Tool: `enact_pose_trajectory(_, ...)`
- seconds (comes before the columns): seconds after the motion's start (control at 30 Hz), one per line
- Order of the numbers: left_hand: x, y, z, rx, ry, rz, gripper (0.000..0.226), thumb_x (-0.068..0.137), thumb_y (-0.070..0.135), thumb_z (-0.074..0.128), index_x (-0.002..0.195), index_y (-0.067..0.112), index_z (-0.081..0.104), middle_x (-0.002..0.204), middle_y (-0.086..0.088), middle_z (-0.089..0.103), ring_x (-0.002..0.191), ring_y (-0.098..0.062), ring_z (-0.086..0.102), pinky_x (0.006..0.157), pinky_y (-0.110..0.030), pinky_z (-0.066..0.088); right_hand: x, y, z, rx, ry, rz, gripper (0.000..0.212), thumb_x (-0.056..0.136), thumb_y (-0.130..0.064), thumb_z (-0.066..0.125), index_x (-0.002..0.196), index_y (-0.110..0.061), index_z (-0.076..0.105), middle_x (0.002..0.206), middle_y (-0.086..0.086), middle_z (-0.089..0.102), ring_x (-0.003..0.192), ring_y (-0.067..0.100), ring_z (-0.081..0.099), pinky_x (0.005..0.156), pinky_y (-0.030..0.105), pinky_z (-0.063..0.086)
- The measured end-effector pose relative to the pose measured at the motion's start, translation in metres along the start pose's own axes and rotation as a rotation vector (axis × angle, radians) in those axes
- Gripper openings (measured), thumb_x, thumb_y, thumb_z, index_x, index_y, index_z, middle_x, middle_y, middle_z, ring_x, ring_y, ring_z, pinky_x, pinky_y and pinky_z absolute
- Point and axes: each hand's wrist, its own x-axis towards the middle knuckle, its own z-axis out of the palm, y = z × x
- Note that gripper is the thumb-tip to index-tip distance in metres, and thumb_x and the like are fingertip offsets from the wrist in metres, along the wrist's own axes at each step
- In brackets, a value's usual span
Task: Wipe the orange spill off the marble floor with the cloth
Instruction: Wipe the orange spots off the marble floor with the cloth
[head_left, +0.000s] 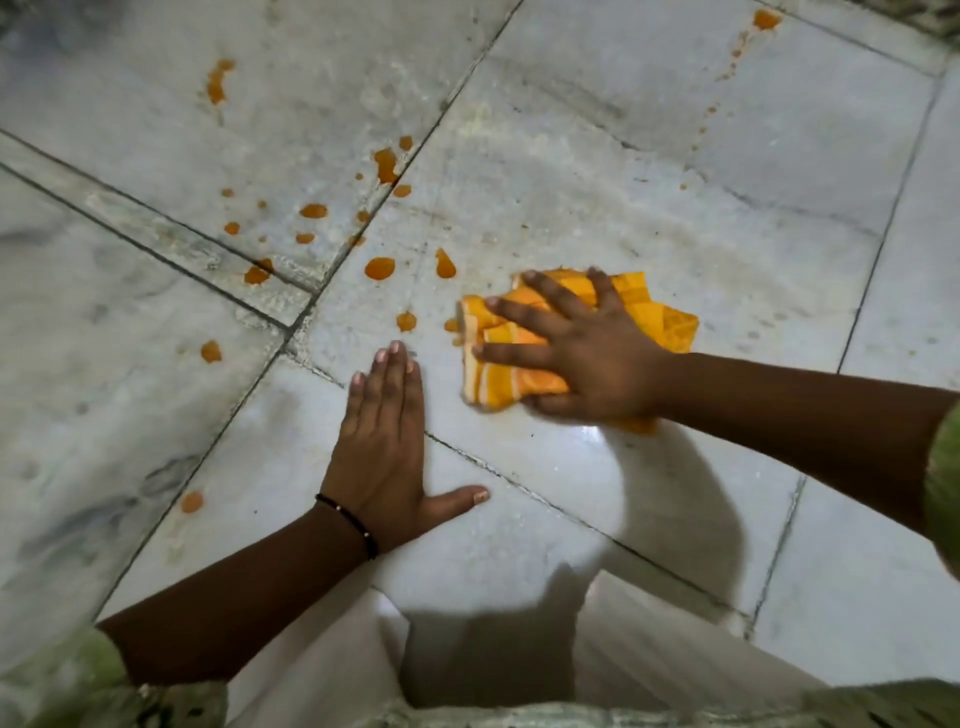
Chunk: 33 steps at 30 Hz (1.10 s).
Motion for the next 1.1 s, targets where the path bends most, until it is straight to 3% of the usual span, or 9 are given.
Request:
enact_pose_trajectory(0.07,-0.006,-0.001,0.002,-0.017,-0.001,-0.092,0.127,0.067,0.09,0.028,0.145,-0.01,0.018,0.154,-0.028,0.01,0.145,-0.038,0.009,0.117,-0.052,0.01,-0.013,0.022,0.002,-0.015,-0.002,-0.008,0.067,0.08,-0.068,0.037,0.143,-0.05,0.025,0.16,-0.003,0.019,0.144,0.037,0.018,0.098,0.073,0.021)
enact_pose_trajectory(0.23,-0.014,-0.005,0.004,0.006,-0.028,-0.127,0.124,0.068,0.089,0.027,0.146,-0.007,0.016,0.155,-0.026,0.008,0.145,-0.037,0.008,0.117,-0.051,0.01,0.026,0.025,-0.007,0.087,-0.003,0.451,0.069,0.078,-0.074,0.022,0.144,-0.056,0.01,0.161,-0.006,0.005,0.146,0.035,0.005,0.101,0.075,0.016)
enact_pose_trajectory(0.4,-0.014,-0.006,0.003,-0.003,-0.017,-0.11,0.121,0.071,0.086,0.03,0.145,-0.008,0.018,0.155,-0.028,0.011,0.145,-0.038,0.011,0.117,-0.051,0.012,0.014,-0.019,-0.002,-0.047,0.015,-0.093,0.064,0.085,-0.063,0.035,0.145,-0.044,0.027,0.159,0.003,0.022,0.143,0.042,0.018,0.098,0.075,0.018)
enact_pose_trajectory(0.47,-0.017,-0.01,0.003,-0.011,-0.018,-0.1,0.119,0.072,0.085,0.029,0.146,-0.007,0.018,0.155,-0.025,0.011,0.145,-0.036,0.011,0.117,-0.051,0.013,-0.001,-0.005,-0.002,-0.048,0.009,-0.149,0.062,0.084,-0.061,0.038,0.143,-0.044,0.034,0.156,0.001,0.029,0.142,0.039,0.024,0.097,0.073,0.023)
enact_pose_trajectory(0.6,-0.023,-0.016,0.003,0.027,-0.024,-0.095,0.116,0.073,0.084,0.029,0.148,-0.003,0.015,0.157,-0.022,0.009,0.145,-0.035,0.01,0.116,-0.049,0.011,0.017,0.011,-0.012,0.048,-0.045,0.183,0.066,0.08,-0.071,0.018,0.144,-0.053,0.018,0.161,-0.007,0.011,0.145,0.035,0.012,0.099,0.073,0.022)
enact_pose_trajectory(0.67,-0.022,-0.015,0.003,0.031,-0.023,-0.093,0.116,0.073,0.084,0.029,0.148,-0.003,0.014,0.157,-0.022,0.008,0.145,-0.035,0.009,0.116,-0.05,0.011,0.042,-0.003,-0.018,0.105,-0.057,0.332,0.064,0.084,-0.072,0.02,0.145,-0.054,0.013,0.162,-0.007,0.003,0.146,0.035,0.004,0.1,0.075,0.017)
enact_pose_trajectory(0.77,-0.022,-0.015,0.003,0.023,-0.01,-0.094,0.116,0.073,0.083,0.03,0.147,-0.004,0.016,0.156,-0.023,0.011,0.145,-0.036,0.012,0.115,-0.051,0.013,0.044,-0.043,-0.016,0.103,-0.043,0.261,0.061,0.089,-0.065,0.028,0.147,-0.048,0.016,0.162,-0.004,0.005,0.146,0.037,0.001,0.101,0.077,0.012)
enact_pose_trajectory(0.9,-0.023,-0.017,0.006,0.005,0.022,-0.085,0.114,0.075,0.084,0.027,0.147,-0.004,0.016,0.156,-0.022,0.012,0.144,-0.035,0.014,0.115,-0.049,0.013,-0.009,-0.056,0.005,0.051,0.08,0.14,0.06,0.085,-0.063,0.036,0.142,-0.045,0.036,0.156,-0.003,0.029,0.143,0.036,0.023,0.097,0.074,0.022)
enact_pose_trajectory(1.1,-0.023,-0.017,0.009,0.002,0.042,-0.073,0.114,0.075,0.083,0.029,0.147,-0.004,0.015,0.156,-0.023,0.011,0.145,-0.035,0.012,0.116,-0.049,0.01,0.044,-0.059,-0.004,0.24,0.096,0.687,0.059,0.087,-0.065,0.035,0.143,-0.05,0.027,0.16,-0.007,0.013,0.147,0.032,0.004,0.103,0.074,0.008)
